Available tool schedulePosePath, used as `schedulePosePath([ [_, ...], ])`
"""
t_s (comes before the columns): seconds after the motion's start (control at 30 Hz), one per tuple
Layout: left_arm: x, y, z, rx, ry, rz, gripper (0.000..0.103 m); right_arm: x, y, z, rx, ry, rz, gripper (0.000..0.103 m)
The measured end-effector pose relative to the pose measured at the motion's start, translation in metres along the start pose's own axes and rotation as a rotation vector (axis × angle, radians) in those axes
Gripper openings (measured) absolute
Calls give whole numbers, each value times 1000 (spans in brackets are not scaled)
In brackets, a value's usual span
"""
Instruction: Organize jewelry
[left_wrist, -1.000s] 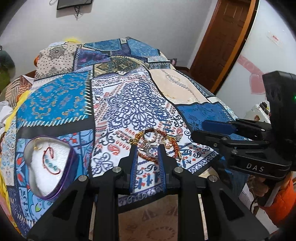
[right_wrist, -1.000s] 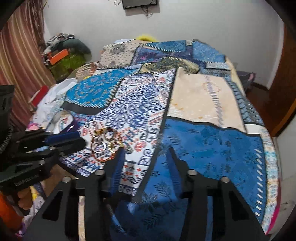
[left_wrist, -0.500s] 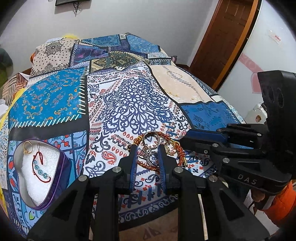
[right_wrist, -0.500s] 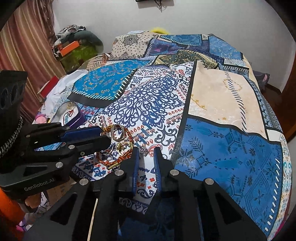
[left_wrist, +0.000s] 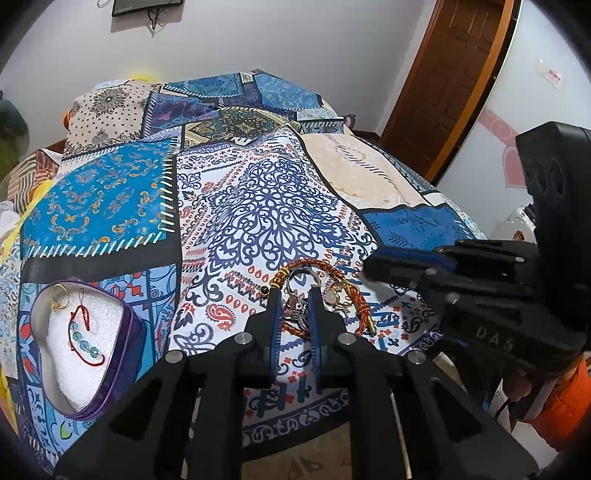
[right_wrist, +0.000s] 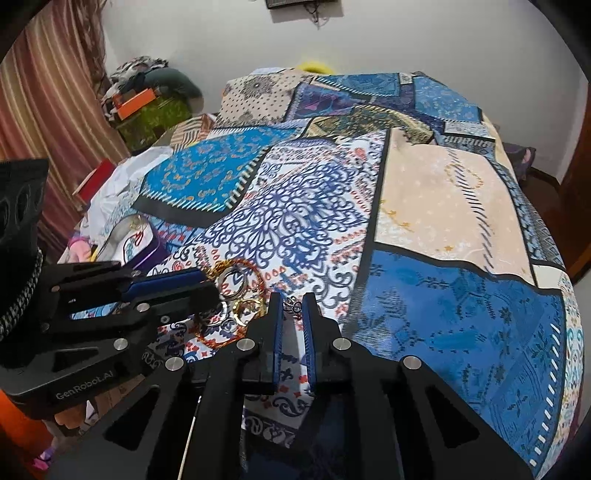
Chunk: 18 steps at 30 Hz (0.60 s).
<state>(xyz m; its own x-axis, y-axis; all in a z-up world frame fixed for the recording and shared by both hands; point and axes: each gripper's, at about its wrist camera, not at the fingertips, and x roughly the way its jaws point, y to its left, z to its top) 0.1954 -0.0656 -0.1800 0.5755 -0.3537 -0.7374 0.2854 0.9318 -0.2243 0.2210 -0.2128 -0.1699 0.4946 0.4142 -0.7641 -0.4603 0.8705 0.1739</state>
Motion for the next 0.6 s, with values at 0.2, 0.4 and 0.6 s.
schedulePosePath([
  [0.2,-10,-2,1,0,-24,-1,12,-16,-8,3,20,-34,-41,9],
  [0.4,-22,-6,3,3,-49,1,12,-32,-8,8,27,-73,-62,9],
  [0.6,-42,-9,6,4,-95,3,12,-49,1,14,11,-123,-74,9],
])
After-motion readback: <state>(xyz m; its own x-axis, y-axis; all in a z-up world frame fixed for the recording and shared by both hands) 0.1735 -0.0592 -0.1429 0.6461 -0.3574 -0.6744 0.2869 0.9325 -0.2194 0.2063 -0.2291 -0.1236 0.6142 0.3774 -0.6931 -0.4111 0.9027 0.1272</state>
